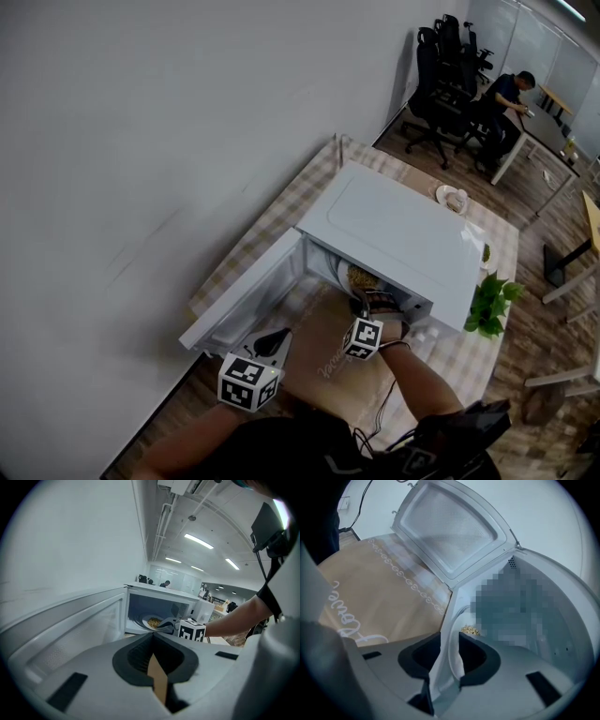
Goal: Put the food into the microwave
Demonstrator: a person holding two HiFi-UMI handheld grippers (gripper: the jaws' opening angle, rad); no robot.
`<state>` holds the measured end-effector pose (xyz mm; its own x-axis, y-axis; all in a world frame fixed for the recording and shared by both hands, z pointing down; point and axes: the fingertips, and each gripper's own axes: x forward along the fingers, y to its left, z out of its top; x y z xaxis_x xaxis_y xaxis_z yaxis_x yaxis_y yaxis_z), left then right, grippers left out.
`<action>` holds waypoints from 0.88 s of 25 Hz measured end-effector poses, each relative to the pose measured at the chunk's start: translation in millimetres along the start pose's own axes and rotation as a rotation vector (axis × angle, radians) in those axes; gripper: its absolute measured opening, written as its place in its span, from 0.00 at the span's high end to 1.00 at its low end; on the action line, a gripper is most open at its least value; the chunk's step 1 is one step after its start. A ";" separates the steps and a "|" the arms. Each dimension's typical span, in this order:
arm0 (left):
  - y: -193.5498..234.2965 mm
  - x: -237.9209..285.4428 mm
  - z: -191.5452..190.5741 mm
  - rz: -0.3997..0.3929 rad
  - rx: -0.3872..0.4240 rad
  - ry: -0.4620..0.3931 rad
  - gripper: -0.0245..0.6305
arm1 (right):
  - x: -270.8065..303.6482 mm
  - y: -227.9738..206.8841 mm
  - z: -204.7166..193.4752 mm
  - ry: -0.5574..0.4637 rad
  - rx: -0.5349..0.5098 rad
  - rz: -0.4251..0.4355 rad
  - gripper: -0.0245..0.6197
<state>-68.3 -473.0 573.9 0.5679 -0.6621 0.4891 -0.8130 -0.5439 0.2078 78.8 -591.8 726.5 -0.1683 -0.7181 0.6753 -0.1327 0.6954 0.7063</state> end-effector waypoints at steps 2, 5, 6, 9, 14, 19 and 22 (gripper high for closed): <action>-0.9 0.0 -1.2 0.000 -0.003 0.001 0.95 | -5.5 -0.6 1.9 -0.015 0.006 -0.012 0.77; -3.0 0.3 -1.9 -0.005 -0.001 0.000 0.95 | -8.3 -1.3 0.8 -0.026 0.037 -0.017 0.90; -3.2 0.3 -1.8 -0.006 0.000 0.000 0.95 | -7.6 -1.4 -0.1 -0.027 0.051 -0.012 0.92; -1.8 -0.7 -2.2 -0.002 0.001 0.002 0.95 | -5.5 -2.3 0.2 -0.035 0.078 -0.003 0.94; 1.6 -3.7 -2.2 0.013 -0.004 0.002 0.95 | -1.2 -8.9 1.3 -0.036 0.142 0.003 0.95; 3.8 -5.6 -1.5 0.020 -0.006 -0.001 0.95 | 7.6 -15.4 -0.2 0.003 0.161 0.002 0.95; 3.3 -6.7 -2.6 0.022 -0.006 -0.001 0.95 | 12.8 -18.8 -1.8 0.024 0.164 -0.002 0.95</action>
<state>-75.2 -469.1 573.4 0.5500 -0.6744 0.4926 -0.8261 -0.5259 0.2023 80.9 -614.1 722.3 -0.1450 -0.7183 0.6804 -0.2910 0.6883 0.6646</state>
